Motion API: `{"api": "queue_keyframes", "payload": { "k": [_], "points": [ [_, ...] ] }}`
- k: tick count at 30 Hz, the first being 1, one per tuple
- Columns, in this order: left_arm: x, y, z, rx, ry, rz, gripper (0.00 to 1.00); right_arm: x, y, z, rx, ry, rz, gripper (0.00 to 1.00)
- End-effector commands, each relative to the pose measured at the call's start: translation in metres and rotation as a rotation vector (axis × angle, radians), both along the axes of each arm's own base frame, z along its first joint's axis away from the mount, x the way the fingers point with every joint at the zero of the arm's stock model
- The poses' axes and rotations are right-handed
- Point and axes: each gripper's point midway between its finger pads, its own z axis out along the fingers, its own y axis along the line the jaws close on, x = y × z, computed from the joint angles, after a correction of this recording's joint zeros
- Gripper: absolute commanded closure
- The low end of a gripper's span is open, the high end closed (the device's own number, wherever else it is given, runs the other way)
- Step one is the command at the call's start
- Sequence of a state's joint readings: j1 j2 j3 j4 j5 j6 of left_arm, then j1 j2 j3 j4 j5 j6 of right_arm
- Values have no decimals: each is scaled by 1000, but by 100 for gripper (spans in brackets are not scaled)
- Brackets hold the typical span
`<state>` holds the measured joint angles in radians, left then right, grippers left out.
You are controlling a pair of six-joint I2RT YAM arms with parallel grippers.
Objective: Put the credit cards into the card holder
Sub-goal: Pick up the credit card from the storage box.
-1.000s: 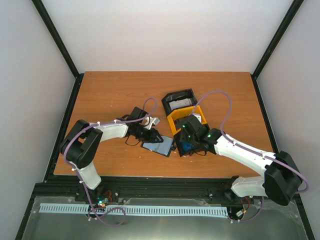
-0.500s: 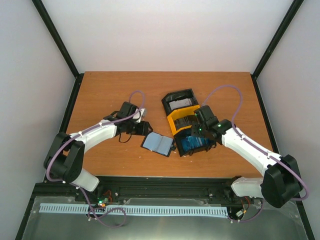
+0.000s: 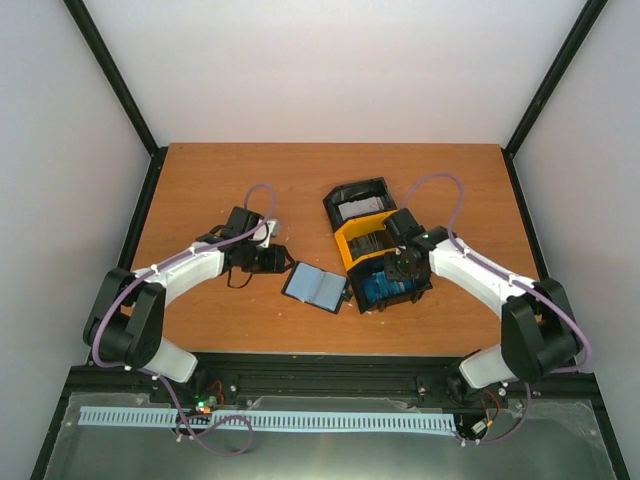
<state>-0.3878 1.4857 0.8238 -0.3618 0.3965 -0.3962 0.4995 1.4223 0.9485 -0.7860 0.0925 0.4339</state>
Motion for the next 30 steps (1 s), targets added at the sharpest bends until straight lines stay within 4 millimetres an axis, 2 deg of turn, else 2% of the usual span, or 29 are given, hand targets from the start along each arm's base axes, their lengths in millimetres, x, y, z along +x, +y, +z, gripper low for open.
{"api": "queue_keyframes", "payload": {
  "k": [1,8,19,26,30],
  "points": [
    [-1,-2,2,-12,-14,-45,46,9,-7,-9,-50,9,-43,54],
    [4,-3,-1,4,-14,-68,48,17,-4,-31,-59,22,-49,54],
    [5,-3,-3,2,-13,-69,48,17,-16,-53,-137,27,-65,55],
    [3,-3,-6,1,6,-61,48,11,-18,-62,-149,50,-34,53],
    [2,-3,-7,-2,15,-57,48,11,-22,-60,-170,49,-37,54]
  ]
}}
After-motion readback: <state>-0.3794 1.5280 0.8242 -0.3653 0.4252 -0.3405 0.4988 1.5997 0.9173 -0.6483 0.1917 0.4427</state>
